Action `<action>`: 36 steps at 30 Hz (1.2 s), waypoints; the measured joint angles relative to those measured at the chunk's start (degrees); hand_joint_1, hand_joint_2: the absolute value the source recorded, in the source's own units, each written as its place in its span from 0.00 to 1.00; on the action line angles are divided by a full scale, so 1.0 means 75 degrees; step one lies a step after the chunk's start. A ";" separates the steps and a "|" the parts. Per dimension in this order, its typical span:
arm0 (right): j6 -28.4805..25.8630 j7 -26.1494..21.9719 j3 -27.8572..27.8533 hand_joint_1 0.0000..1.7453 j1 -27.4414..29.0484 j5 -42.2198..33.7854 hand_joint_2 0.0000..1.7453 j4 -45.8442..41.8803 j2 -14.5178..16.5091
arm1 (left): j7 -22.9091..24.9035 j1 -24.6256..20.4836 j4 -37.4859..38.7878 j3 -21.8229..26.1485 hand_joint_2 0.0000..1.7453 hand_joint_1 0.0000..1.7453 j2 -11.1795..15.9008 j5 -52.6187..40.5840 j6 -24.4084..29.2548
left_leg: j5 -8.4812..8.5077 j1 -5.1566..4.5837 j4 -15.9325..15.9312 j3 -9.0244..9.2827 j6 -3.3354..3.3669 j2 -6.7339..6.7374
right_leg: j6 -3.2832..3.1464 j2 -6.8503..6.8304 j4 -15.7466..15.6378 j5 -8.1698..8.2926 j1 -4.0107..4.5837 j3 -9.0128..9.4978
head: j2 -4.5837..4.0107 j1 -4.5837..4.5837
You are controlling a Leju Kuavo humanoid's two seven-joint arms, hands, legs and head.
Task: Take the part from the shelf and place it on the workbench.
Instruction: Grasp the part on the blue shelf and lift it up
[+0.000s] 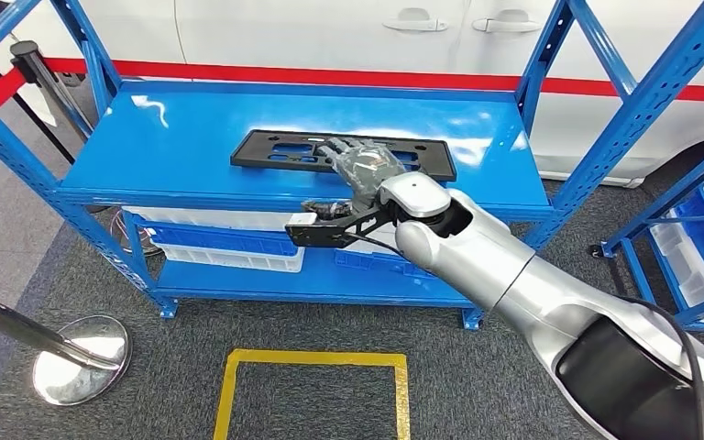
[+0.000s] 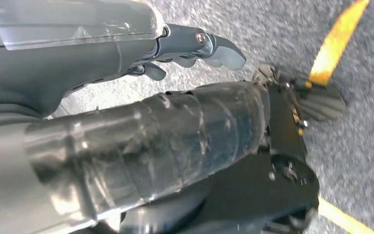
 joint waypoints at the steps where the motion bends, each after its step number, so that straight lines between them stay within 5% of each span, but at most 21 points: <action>1: -0.0006 -0.0007 0.0025 0.00 0.0068 0.0001 0.00 0.0033 0.0050 | 0.0000 -0.0004 0.0000 -0.0011 0.00 0.00 0.0000 -0.0004 -0.0013 | -0.0027 0.0000 0.0009 0.0021 0.0009 -0.0008 | 0.0017 -0.0001 0.0305 -0.0017 -0.0016 -0.0211 | 0.0000 0.0001; 3: -0.0025 -0.0024 0.0041 0.00 0.0169 0.0009 0.00 0.0092 0.0145 | 0.0000 -0.0006 0.0000 -0.0035 0.00 0.00 -0.0002 -0.0009 -0.0028 | -0.0099 0.0002 0.0044 0.0084 -0.0001 -0.0032 | 0.0018 -0.0005 0.0055 0.0397 -0.0048 -0.0229 | 0.0000 0.0001; 6: -0.0063 -0.0032 0.0041 0.00 0.0190 0.0026 0.00 0.0158 0.0231 | 0.0000 0.0004 0.0000 -0.0054 0.00 0.00 -0.0005 -0.0012 -0.0033 | -0.0219 -0.0003 0.0086 0.0172 -0.0070 -0.0048 | -0.0058 -0.0020 -0.1313 0.1149 -0.0032 0.0295 | 0.0001 0.0001; 12: -0.0093 -0.0114 0.0042 0.00 0.0214 0.0142 0.00 0.0292 0.0446 | 0.0007 -0.0013 0.0000 -0.0106 0.00 0.00 -0.0006 -0.0012 -0.0058 | -0.0352 -0.0011 0.0205 0.0111 -0.0295 -0.0015 | -0.0293 -0.0002 -0.1709 0.1108 0.0008 0.0503 | 0.0001 -0.0004; 16: -0.0091 -0.0192 0.0180 0.00 0.0299 0.0356 0.00 0.0432 0.0761 | 0.0082 -0.0020 0.0000 -0.0160 0.00 0.00 -0.0006 -0.0039 -0.0085 | -0.1020 -0.0001 0.1920 -0.0791 -0.0358 -0.0012 | -0.0447 -0.0006 -0.1751 0.1036 0.0029 0.0637 | 0.0000 -0.0008; 18: -0.0098 -0.0224 0.0303 0.00 0.0416 0.0476 0.00 0.0530 0.0900 | 0.0145 -0.0017 0.0000 -0.0187 0.00 0.00 -0.0006 -0.0057 -0.0100 | -0.0885 -0.0002 0.2145 -0.1023 -0.0341 -0.0011 | -0.0472 0.0003 -0.1743 0.0992 0.0069 0.0686 | 0.0000 -0.0008; 20: -0.0103 -0.0256 0.0408 0.00 0.0496 0.0549 0.00 0.0602 0.1045 | 0.0201 -0.0012 0.0000 -0.0192 0.00 0.00 -0.0004 -0.0058 -0.0117 | -0.0312 -0.0012 0.1306 -0.0704 -0.0265 -0.0011 | -0.0470 0.0025 -0.1736 0.0936 0.0103 0.0758 | 0.0000 -0.0007; 22: -0.0106 -0.0286 0.0516 0.00 0.0514 0.0589 0.00 0.0661 0.1205 | 0.0237 -0.0018 0.0001 -0.0205 0.00 0.00 0.0004 -0.0055 -0.0129 | 0.0029 -0.0061 0.0406 -0.0275 -0.0176 -0.0007 | -0.0438 0.0044 -0.1727 0.0881 0.0134 0.0802 | 0.0000 -0.0007; 28: -0.0102 -0.0372 0.0792 0.00 0.0563 0.0669 0.00 0.0863 0.1631 | 0.0232 -0.0034 0.0004 -0.0287 0.00 0.00 -0.0001 -0.0002 -0.0135 | 0.0026 -0.0050 -0.0036 -0.0002 -0.0062 0.0001 | -0.0231 0.0024 -0.1491 0.0637 0.0125 0.0739 | 0.0001 -0.0003; 32: -0.0088 -0.0412 0.0907 0.00 0.0621 0.0676 0.00 0.1018 0.1751 | 0.0211 -0.0043 0.0006 -0.0308 0.00 0.00 -0.0008 0.0011 -0.0155 | -0.0041 -0.0033 -0.0033 0.0060 0.0015 0.0002 | -0.0093 0.0016 0.0245 -0.0042 0.0038 -0.0199 | 0.0001 0.0002; 34: -0.0087 -0.0417 0.0964 0.00 0.0648 0.0678 0.00 0.1090 0.1772 | 0.0210 -0.0033 0.0006 -0.0313 0.00 0.00 -0.0009 0.0012 -0.0164 | -0.0110 -0.0029 0.0011 0.0096 0.0006 -0.0013 | -0.0060 0.0013 0.0304 0.0217 -0.0010 -0.0350 | 0.0000 0.0003; 36: -0.0092 -0.0423 0.0991 0.00 0.0633 0.0680 0.00 0.1144 0.1803 | 0.0210 -0.0026 0.0006 -0.0324 0.00 0.00 -0.0012 0.0013 -0.0171 | -0.0208 -0.0023 0.0066 0.0166 -0.0032 -0.0023 | -0.0079 0.0005 -0.0624 0.0837 -0.0036 0.0016 | 0.0000 0.0001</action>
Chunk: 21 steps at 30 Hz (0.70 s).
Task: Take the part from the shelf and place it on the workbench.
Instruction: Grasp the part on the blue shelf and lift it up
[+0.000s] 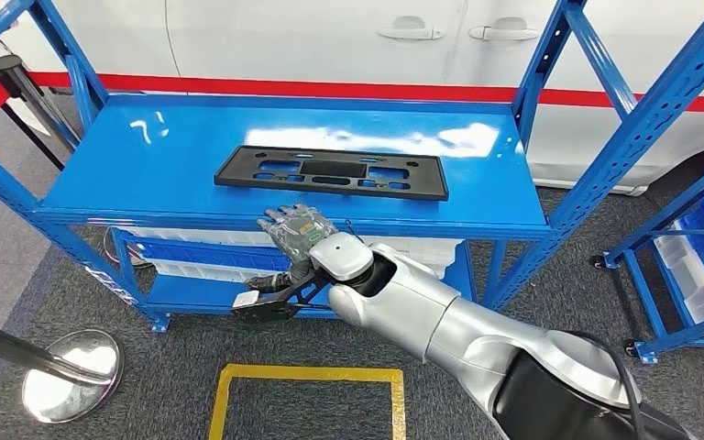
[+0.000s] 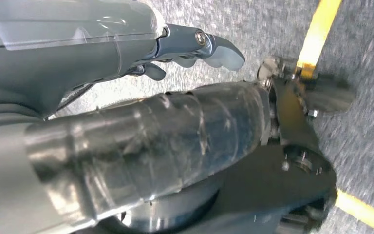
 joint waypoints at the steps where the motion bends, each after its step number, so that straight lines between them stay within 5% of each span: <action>1: -0.0003 -0.0006 0.0006 0.00 -0.0016 0.0001 0.00 0.0025 0.0018 | 0.0000 -0.0008 0.0000 -0.0010 0.00 0.00 -0.0001 0.0001 -0.0003 | -0.0046 -0.0012 0.0027 0.0028 -0.0031 -0.0001 | -0.0025 -0.0004 -0.0462 0.0198 0.0014 0.0203 | 0.0000 -0.0001; 4: -0.0006 -0.0020 0.0013 0.00 -0.0042 0.0007 0.00 0.0079 0.0056 | 0.0003 -0.0038 0.0000 -0.0039 0.00 0.00 -0.0003 0.0001 -0.0008 | -0.0092 -0.0030 0.0026 0.0048 -0.0159 0.0004 | -0.0140 0.0003 -0.0952 0.0192 0.0095 0.0461 | 0.0000 -0.0004; 7: -0.0012 -0.0023 0.0014 0.00 -0.0056 0.0020 0.00 0.0120 0.0090 | 0.0012 -0.0036 0.0000 -0.0045 0.00 0.00 -0.0007 0.0001 -0.0009 | -0.0214 -0.0005 0.0141 0.0037 -0.0281 0.0020 | -0.0270 0.0014 -0.1107 0.0186 0.0045 0.0607 | 0.0001 -0.0005; 10: -0.0011 -0.0030 0.0019 0.00 -0.0077 0.0022 0.00 0.0136 0.0144 | 0.0015 -0.0032 0.0000 -0.0047 0.00 0.00 -0.0005 0.0004 -0.0008 | -0.0753 0.0017 0.1372 -0.0596 -0.0362 0.0024 | -0.0372 -0.0005 -0.1169 0.0144 0.0032 0.0724 | 0.0000 -0.0010; 12: -0.0005 -0.0035 0.0040 0.00 -0.0057 0.0022 0.00 0.0151 0.0164 | 0.0015 -0.0024 0.0000 -0.0047 0.00 0.00 -0.0005 0.0009 -0.0010 | -0.0874 0.0022 0.2103 -0.1077 -0.0395 0.0024 | -0.0399 -0.0009 -0.1160 0.0092 0.0049 0.0768 | 0.0000 -0.0009; 14: -0.0001 -0.0038 0.0065 0.00 -0.0054 0.0023 0.00 0.0170 0.0186 | 0.0015 -0.0011 0.0000 -0.0047 0.00 0.00 -0.0004 0.0014 -0.0015 | -0.0382 0.0023 0.1684 -0.0993 -0.0388 0.0026 | -0.0386 0.0006 -0.1140 0.0019 0.0051 0.0847 | 0.0000 -0.0009; 16: -0.0003 -0.0039 0.0072 0.00 -0.0069 0.0030 0.00 0.0181 0.0218 | 0.0020 -0.0004 0.0000 -0.0048 0.00 0.00 0.0001 0.0019 -0.0017 | 0.0158 0.0008 0.0646 -0.0544 -0.0343 0.0028 | -0.0339 0.0023 -0.1112 -0.0074 0.0064 0.0931 | 0.0000 -0.0009; 18: -0.0004 -0.0043 0.0072 0.00 -0.0076 0.0043 0.00 0.0186 0.0241 | 0.0032 -0.0015 0.0000 -0.0050 0.00 0.00 0.0004 0.0031 -0.0017 | 0.0253 -0.0022 0.0111 -0.0285 -0.0272 0.0014 | -0.0272 0.0030 -0.1097 -0.0129 0.0091 0.0950 | 0.0001 -0.0007; 21: 0.0001 -0.0052 0.0072 0.00 -0.0081 0.0077 0.00 0.0190 0.0262 | 0.0044 -0.0018 0.0000 -0.0050 0.00 0.00 0.0004 0.0042 -0.0015 | 0.0184 -0.0009 0.0015 -0.0217 -0.0161 -0.0007 | -0.0166 0.0019 -0.1100 -0.0189 0.0102 0.0968 | 0.0001 -0.0004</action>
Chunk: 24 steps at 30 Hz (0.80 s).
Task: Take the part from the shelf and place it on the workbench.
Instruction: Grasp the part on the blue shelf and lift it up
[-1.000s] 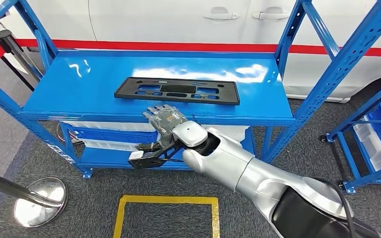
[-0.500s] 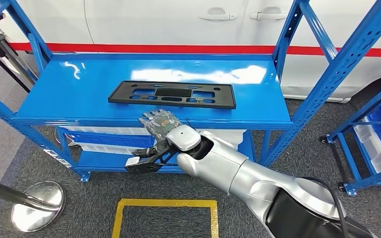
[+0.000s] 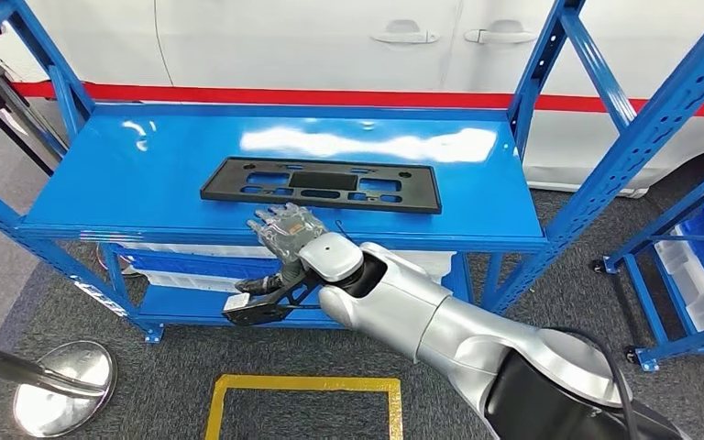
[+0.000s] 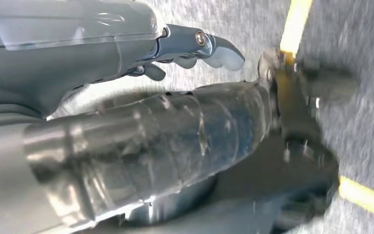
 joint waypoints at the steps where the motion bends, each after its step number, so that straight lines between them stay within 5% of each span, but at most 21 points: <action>1: 0.0001 -0.0002 0.0000 0.00 -0.0012 0.0012 0.00 0.0000 0.0006 | 0.0002 0.0008 0.0000 0.0000 0.00 0.00 0.0001 0.0000 0.0003 | -0.0006 0.0016 -0.0034 0.0036 0.0041 0.0004 | 0.0039 -0.0005 0.0102 -0.0079 -0.0005 -0.0033 | 0.0001 0.0001; 5: 0.0004 -0.0020 0.0003 0.00 -0.0011 0.0028 0.00 0.0023 0.0005 | 0.0004 0.0006 0.0000 -0.0002 0.00 0.00 0.0000 -0.0002 -0.0003 | -0.0061 0.0025 -0.0077 0.0123 0.0162 0.0016 | 0.0137 -0.0012 0.1808 -0.0772 -0.0037 -0.0953 | -0.0001 0.0003; 7: 0.0004 -0.0021 0.0006 0.00 0.0016 0.0029 0.00 0.0051 -0.0001 | 0.0002 0.0010 0.0000 -0.0003 0.00 0.00 0.0000 -0.0003 -0.0015 | -0.0119 0.0021 -0.0054 0.0171 0.0174 0.0007 | 0.0133 -0.0013 0.2107 -0.0632 -0.0040 -0.1240 | 0.0000 0.0002; 9: 0.0001 -0.0021 0.0007 0.00 0.0014 0.0031 0.00 0.0069 -0.0004 | 0.0000 0.0017 0.0000 -0.0004 0.00 0.00 -0.0001 -0.0003 -0.0025 | -0.0204 0.0013 -0.0032 0.0277 0.0158 -0.0004 | 0.0066 -0.0013 0.1302 0.0015 -0.0028 -0.0983 | 0.0001 0.0002; 11: 0.0001 -0.0022 0.0007 0.00 -0.0001 0.0033 0.00 0.0078 -0.0006 | -0.0005 0.0013 0.0000 -0.0004 0.00 0.00 -0.0007 -0.0003 -0.0028 | -0.0281 -0.0015 -0.0029 0.0366 0.0117 -0.0009 | -0.0032 -0.0013 0.0411 0.0428 0.0019 -0.0599 | 0.0001 0.0002; 14: 0.0000 -0.0028 0.0009 0.00 -0.0021 0.0042 0.00 0.0100 -0.0003 | -0.0015 -0.0011 0.0000 -0.0008 0.00 0.00 -0.0015 -0.0010 -0.0043 | -0.0312 -0.0029 -0.0056 0.0374 0.0023 0.0002 | -0.0091 -0.0002 0.0046 0.0386 0.0071 -0.0410 | 0.0000 0.0001; 18: -0.0007 -0.0033 0.0009 0.00 -0.0046 0.0049 0.00 0.0125 0.0006 | -0.0009 -0.0019 0.0002 -0.0026 0.00 0.00 -0.0009 -0.0029 -0.0055 | -0.0515 -0.0026 0.0194 0.0307 -0.0091 0.0026 | -0.0173 0.0000 -0.0145 0.0399 -0.0044 -0.0238 | 0.0000 -0.0006; 22: -0.0007 -0.0047 0.0018 0.00 -0.0020 0.0049 0.00 0.0158 0.0017 | 0.0012 -0.0010 0.0001 -0.0064 0.00 0.00 -0.0004 -0.0033 -0.0053 | -0.1152 0.0017 0.1983 -0.0680 -0.0216 0.0027 | -0.0242 -0.0034 -0.0183 0.0318 -0.0049 -0.0106 | -0.0001 -0.0011; 24: -0.0007 -0.0047 0.0033 0.00 0.0008 0.0049 0.00 0.0178 0.0018 | 0.0019 0.0003 0.0002 -0.0069 0.00 0.00 -0.0001 -0.0034 -0.0053 | -0.0833 0.0039 0.1913 -0.0771 -0.0245 0.0029 | -0.0225 -0.0026 -0.0155 0.0243 -0.0054 -0.0039 | -0.0001 -0.0011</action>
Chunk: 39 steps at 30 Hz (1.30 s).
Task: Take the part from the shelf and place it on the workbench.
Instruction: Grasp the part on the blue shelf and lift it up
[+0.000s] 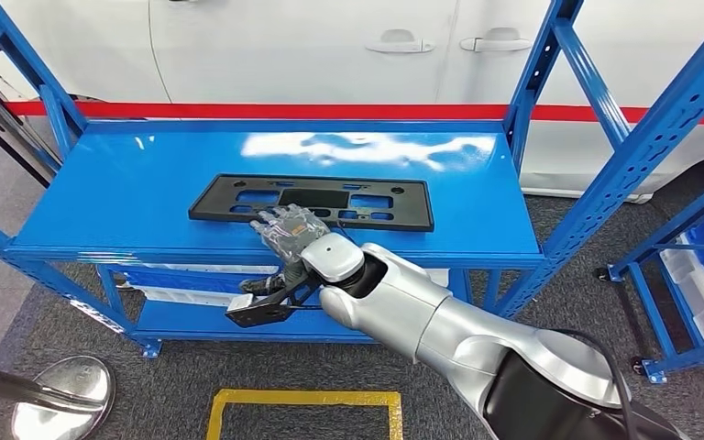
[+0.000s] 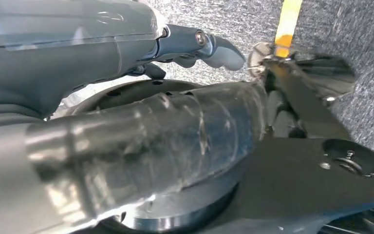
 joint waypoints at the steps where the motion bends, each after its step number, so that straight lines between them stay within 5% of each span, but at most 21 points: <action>1: -0.0001 0.0000 0.0005 0.00 0.0001 0.0000 0.00 0.0005 0.0002 | 0.0003 0.0004 0.0001 -0.0001 0.00 0.00 0.0001 -0.0001 0.0001 | 0.0341 0.0013 -0.0473 0.0179 -0.0006 0.0004 | 0.0021 0.0008 0.0028 -0.0052 -0.0009 0.0043 | 0.0000 0.0000; 4: -0.0002 0.0001 0.0009 0.00 -0.0014 0.0000 0.00 0.0013 0.0009 | 0.0004 0.0007 -0.0001 -0.0011 0.00 0.00 0.0002 -0.0001 0.0003 | 0.0840 0.0000 -0.1730 0.0734 0.0034 -0.0010 | 0.0133 0.0031 0.0141 -0.0204 0.0010 0.0088 | 0.0001 0.0001; 9: -0.0016 -0.0007 0.0011 0.00 -0.0037 -0.0009 0.00 0.0020 0.0011 | 0.0004 0.0006 0.0001 -0.0045 0.00 0.00 0.0007 0.0015 0.0035 | 0.0768 0.0004 -0.1901 0.0832 0.0271 -0.0030 | 0.0295 0.0021 0.0373 -0.0415 0.0017 -0.0011 | 0.0001 0.0011; 12: -0.0024 -0.0015 0.0011 0.00 -0.0045 -0.0028 0.00 0.0036 0.0007 | 0.0004 0.0002 0.0001 -0.0052 0.00 0.00 0.0007 0.0049 0.0052 | 0.0727 0.0002 -0.1924 0.0878 0.0377 -0.0018 | 0.0360 0.0009 0.1756 -0.1013 -0.0001 -0.0749 | 0.0001 0.0012; 14: -0.0028 -0.0018 0.0011 0.00 -0.0014 -0.0032 0.00 0.0061 -0.0006 | 0.0006 0.0004 0.0001 -0.0055 0.00 0.00 0.0007 0.0069 0.0057 | 0.0683 -0.0012 -0.1921 0.0923 0.0405 -0.0025 | 0.0356 0.0009 0.2430 -0.1077 0.0000 -0.1217 | 0.0001 0.0011; 15: -0.0032 -0.0018 0.0011 0.00 -0.0003 -0.0033 0.00 0.0074 -0.0012 | 0.0007 0.0009 0.0001 -0.0057 0.00 0.00 0.0007 0.0074 0.0063 | 0.0653 -0.0021 -0.1921 0.0969 0.0409 -0.0034 | 0.0330 0.0010 0.2307 -0.0850 0.0005 -0.1230 | 0.0001 0.0011; 17: -0.0050 -0.0020 0.0011 0.00 -0.0007 -0.0035 0.00 0.0101 -0.0016 | 0.0007 0.0017 0.0000 -0.0058 0.00 0.00 0.0001 0.0090 0.0079 | 0.0578 -0.0038 -0.1928 0.1088 0.0402 -0.0049 | 0.0220 0.0012 0.1346 -0.0162 0.0041 -0.0891 | 0.0000 0.0012; 19: -0.0079 -0.0035 0.0009 0.00 -0.0029 -0.0038 0.00 0.0130 -0.0018 | 0.0014 0.0005 -0.0001 -0.0061 0.00 0.00 -0.0022 0.0103 0.0103 | 0.0516 -0.0058 -0.1931 0.1153 0.0359 -0.0054 | 0.0097 0.0008 0.0474 0.0209 0.0109 -0.0530 | 0.0001 -0.0006; 21: -0.0102 -0.0055 0.0008 0.00 -0.0041 -0.0042 0.00 0.0159 -0.0020 | 0.0026 -0.0014 -0.0001 -0.0063 0.00 0.00 -0.0046 0.0122 0.0126 | 0.0495 -0.0051 -0.1956 0.1156 0.0284 -0.0045 | 0.0045 0.0012 0.0220 0.0191 0.0162 -0.0424 | 0.0001 -0.0017; 24: -0.0106 -0.0084 0.0008 0.00 -0.0054 -0.0042 0.00 0.0200 -0.0015 | 0.0036 -0.0017 0.0000 -0.0065 0.00 0.00 -0.0055 0.0159 0.0153 | 0.0393 -0.0064 -0.1878 0.1148 0.0167 -0.0009 | 0.0011 0.0022 0.0003 0.0213 0.0085 -0.0279 | 0.0001 -0.0014; 26: -0.0109 -0.0121 0.0008 0.00 -0.0062 -0.0038 0.00 0.0221 -0.0010 | 0.0045 -0.0015 0.0001 -0.0065 0.00 0.00 -0.0049 0.0188 0.0169 | 0.0055 -0.0064 -0.1182 0.0803 0.0101 0.0002 | -0.0019 0.0003 -0.0101 0.0214 0.0033 -0.0162 | 0.0001 -0.0022; 28: -0.0112 -0.0145 0.0008 0.00 -0.0043 -0.0035 0.00 0.0247 -0.0011 | 0.0061 -0.0012 0.0001 -0.0065 0.00 0.00 -0.0047 0.0218 0.0181 | -0.0295 -0.0047 -0.0161 0.0212 0.0036 0.0001 | -0.0038 -0.0012 -0.0104 0.0167 0.0027 -0.0110 | 0.0000 -0.0025; 29: -0.0113 -0.0148 0.0008 0.00 -0.0026 -0.0035 0.00 0.0263 -0.0012 | 0.0069 -0.0004 0.0001 -0.0065 0.00 0.00 -0.0047 0.0227 0.0186 | -0.0296 -0.0033 0.0120 0.0011 0.0011 0.0002 | -0.0036 -0.0014 -0.0096 0.0135 0.0025 -0.0081 | 0.0000 -0.0026; 31: -0.0113 -0.0151 0.0008 0.00 -0.0011 -0.0035 0.00 0.0292 -0.0012 | 0.0078 0.0012 0.0001 -0.0065 0.00 0.00 -0.0042 0.0232 0.0187 | 0.0175 0.0001 -0.0247 0.0068 -0.0019 0.0006 | -0.0008 -0.0001 -0.0063 0.0050 0.0010 0.0000 | 0.0000 -0.0025; 34: -0.0115 -0.0154 0.0008 0.00 -0.0027 -0.0036 0.00 0.0313 -0.0012 | 0.0092 0.0015 0.0001 -0.0065 0.00 0.00 -0.0038 0.0235 0.0192 | 0.0871 0.0015 -0.1676 0.0679 0.0000 0.0015 | 0.0102 0.0023 0.0055 -0.0116 0.0026 0.0068 | 0.0001 -0.0022; 39: -0.0121 -0.0153 0.0006 0.00 -0.0052 -0.0038 0.00 0.0326 -0.0017 | 0.0101 0.0006 0.0001 -0.0065 0.00 0.00 -0.0036 0.0243 0.0198 | 0.0806 0.0010 -0.1906 0.0791 0.0244 -0.0020 | 0.0261 0.0018 0.0215 -0.0279 0.0047 0.0010 | 0.0001 -0.0008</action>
